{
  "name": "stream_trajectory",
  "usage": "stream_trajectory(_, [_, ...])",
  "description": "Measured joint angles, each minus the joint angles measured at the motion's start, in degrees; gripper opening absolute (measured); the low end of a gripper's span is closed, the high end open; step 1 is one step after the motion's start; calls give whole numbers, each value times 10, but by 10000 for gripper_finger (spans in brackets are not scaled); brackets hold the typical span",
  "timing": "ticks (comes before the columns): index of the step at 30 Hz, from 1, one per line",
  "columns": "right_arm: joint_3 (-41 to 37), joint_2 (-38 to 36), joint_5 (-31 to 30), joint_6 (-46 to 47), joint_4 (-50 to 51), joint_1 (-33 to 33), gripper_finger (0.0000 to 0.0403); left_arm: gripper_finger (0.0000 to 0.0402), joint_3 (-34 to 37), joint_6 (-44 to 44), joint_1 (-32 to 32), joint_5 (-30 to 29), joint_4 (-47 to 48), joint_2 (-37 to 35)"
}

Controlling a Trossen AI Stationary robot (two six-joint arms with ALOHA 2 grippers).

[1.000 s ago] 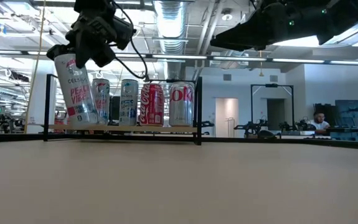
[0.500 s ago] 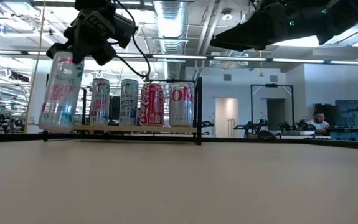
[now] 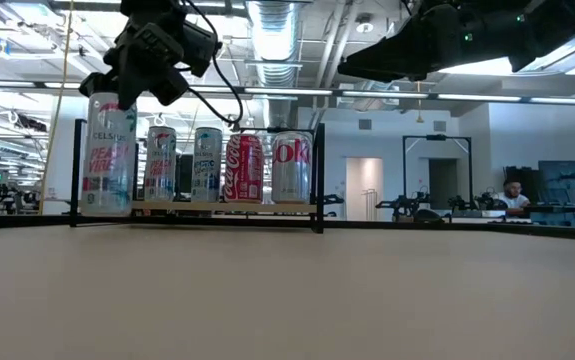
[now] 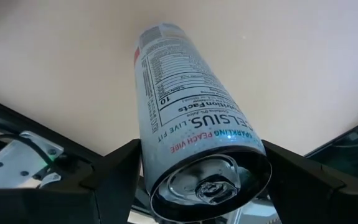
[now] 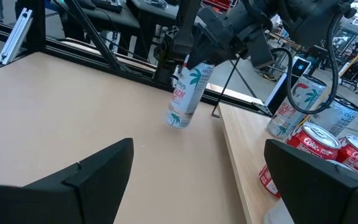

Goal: Place canned beverage on shelf
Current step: Put the white and pink soda can on the shelf aligned with the other white and pink soda can

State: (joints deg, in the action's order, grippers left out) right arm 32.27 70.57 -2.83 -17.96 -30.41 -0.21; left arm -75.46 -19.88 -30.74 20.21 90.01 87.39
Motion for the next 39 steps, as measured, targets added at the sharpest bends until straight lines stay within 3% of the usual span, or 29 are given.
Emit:
stream_trajectory(15, [0,0,0,0,0,0,384,291,0,19,0,-42,-6,0])
stream_trajectory(27, [0,0,0,0,0,0,384,291,0,81,-4,-4,-1,0])
stream_trajectory(33, [0,0,0,0,0,0,384,291,-11,99,-30,-78,0,0])
stream_trajectory(39, [0,0,0,0,0,0,384,291,-89,128,-64,-152,0,0])
